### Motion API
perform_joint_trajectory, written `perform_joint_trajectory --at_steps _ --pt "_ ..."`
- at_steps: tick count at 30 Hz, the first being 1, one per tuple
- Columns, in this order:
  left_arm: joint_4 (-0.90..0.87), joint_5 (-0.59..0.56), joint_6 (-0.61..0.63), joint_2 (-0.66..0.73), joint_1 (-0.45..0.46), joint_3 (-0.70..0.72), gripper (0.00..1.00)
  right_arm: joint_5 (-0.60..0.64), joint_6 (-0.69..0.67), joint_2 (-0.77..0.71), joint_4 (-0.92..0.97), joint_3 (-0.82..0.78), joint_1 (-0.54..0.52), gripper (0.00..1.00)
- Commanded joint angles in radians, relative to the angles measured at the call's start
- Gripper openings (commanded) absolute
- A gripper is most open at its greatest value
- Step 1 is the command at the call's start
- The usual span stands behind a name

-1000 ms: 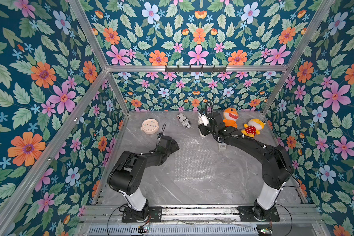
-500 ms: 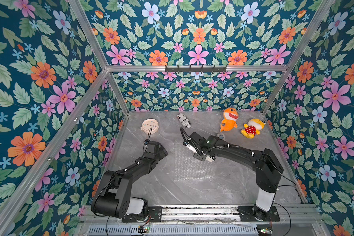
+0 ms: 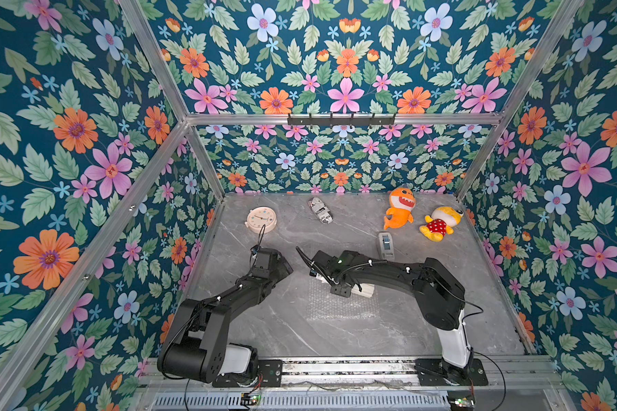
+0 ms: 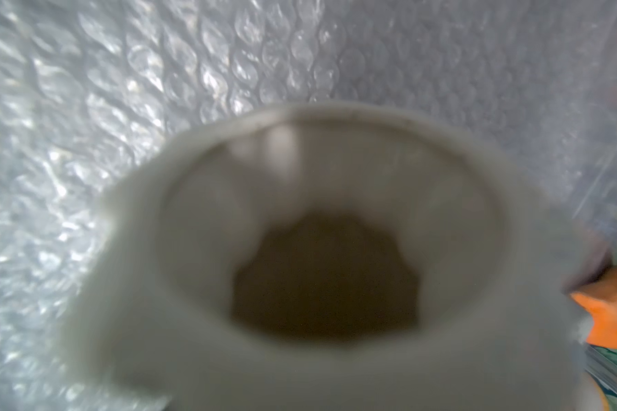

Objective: Wrap vases in bubble wrap
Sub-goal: Place the vase in bubble wrap.

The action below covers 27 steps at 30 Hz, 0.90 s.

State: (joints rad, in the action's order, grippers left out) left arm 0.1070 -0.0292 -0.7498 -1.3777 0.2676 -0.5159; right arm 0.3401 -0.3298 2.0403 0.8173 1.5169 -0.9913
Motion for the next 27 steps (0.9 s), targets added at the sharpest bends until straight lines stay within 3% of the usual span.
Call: perform_joint_trajectory --at_steps 1,6,10,18,27 --pt "0.035 0.014 -0.011 -0.015 -0.002 0.01 0.86 -0.077 0.035 0.006 -0.001 -0.002 -0.013 0.64" --pt "0.098 0.043 -0.023 -0.075 -0.001 0.007 0.86 -0.104 0.063 -0.039 -0.015 -0.025 -0.015 0.86" --pt "0.092 0.048 -0.008 -0.127 -0.001 -0.03 0.86 -0.127 0.083 -0.101 -0.034 -0.078 -0.015 0.9" --pt "0.043 -0.014 0.041 -0.115 -0.001 -0.055 0.86 -0.135 0.067 -0.062 -0.082 -0.107 -0.013 0.76" --pt "-0.023 -0.096 0.078 -0.035 -0.001 -0.037 0.86 -0.076 -0.007 -0.067 -0.132 -0.107 -0.012 0.53"
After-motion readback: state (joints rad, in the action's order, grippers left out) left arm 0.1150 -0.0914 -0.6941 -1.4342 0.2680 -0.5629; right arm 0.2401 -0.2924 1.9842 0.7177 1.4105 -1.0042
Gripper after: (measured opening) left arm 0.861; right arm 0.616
